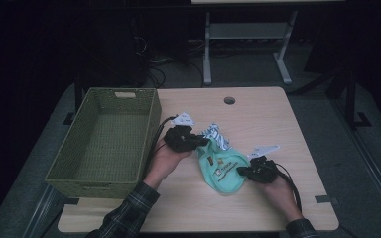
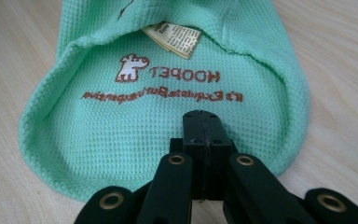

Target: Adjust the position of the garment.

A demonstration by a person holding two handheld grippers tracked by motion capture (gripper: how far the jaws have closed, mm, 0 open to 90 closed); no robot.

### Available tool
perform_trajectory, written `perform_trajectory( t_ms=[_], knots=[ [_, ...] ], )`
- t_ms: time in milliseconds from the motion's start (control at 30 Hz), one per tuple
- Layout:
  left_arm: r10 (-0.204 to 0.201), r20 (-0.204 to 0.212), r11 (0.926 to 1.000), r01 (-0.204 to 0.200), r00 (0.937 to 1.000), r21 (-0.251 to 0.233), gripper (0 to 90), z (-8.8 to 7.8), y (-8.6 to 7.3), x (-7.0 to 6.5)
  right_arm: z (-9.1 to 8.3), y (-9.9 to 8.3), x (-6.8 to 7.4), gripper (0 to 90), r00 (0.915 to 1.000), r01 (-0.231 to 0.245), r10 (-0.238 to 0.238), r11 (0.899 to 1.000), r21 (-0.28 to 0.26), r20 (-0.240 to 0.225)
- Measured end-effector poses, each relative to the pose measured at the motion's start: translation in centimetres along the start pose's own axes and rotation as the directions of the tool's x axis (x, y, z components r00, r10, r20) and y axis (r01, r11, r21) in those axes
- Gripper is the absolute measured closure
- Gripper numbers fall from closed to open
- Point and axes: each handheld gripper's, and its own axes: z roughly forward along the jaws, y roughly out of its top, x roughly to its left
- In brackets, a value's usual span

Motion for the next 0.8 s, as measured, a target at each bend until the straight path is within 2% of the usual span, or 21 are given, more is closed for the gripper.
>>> perform_trajectory(
  t_ms=[300,400,467,600,700,800],
  knots=[
    [0.037,0.08,0.9991,-0.039,0.9961,0.015,82.2,1.2,0.0,-1.7,-0.3,-0.2,-0.2,89.9,0.9998,-0.019,0.019,1.0,-0.008,-0.006],
    [0.041,0.09,0.9987,-0.043,0.9951,0.025,82.2,1.5,-0.1,-2.2,-0.7,-0.3,-0.5,90.0,0.9997,-0.024,0.024,0.999,-0.027,0.002],
    [0.055,0.103,0.9976,-0.059,0.9932,0.036,82.2,2.1,-0.3,-2.6,-1.9,-0.6,-1.1,90.0,0.999,-0.042,0.043,0.998,-0.052,0.015],
    [0.074,0.09,0.9955,-0.079,0.9931,0.051,82.2,2.5,-0.4,-2.9,-2.5,-1.3,-1.3,89.9,0.9979,-0.062,0.063,0.997,-0.044,0.015],
    [0.077,0.09,0.9953,-0.081,0.993,0.052,82.2,2.4,-0.4,-2.9,-2.9,-1.8,-0.9,90.0,0.9988,-0.048,0.048,0.998,-0.036,0.003],
    [0.076,0.095,0.9954,-0.081,0.9926,0.051,82.2,2.4,-0.5,-3.0,-2.6,-2.1,-0.3,90.0,0.9995,-0.032,0.032,0.999,-0.004,0.003]
  ],
)
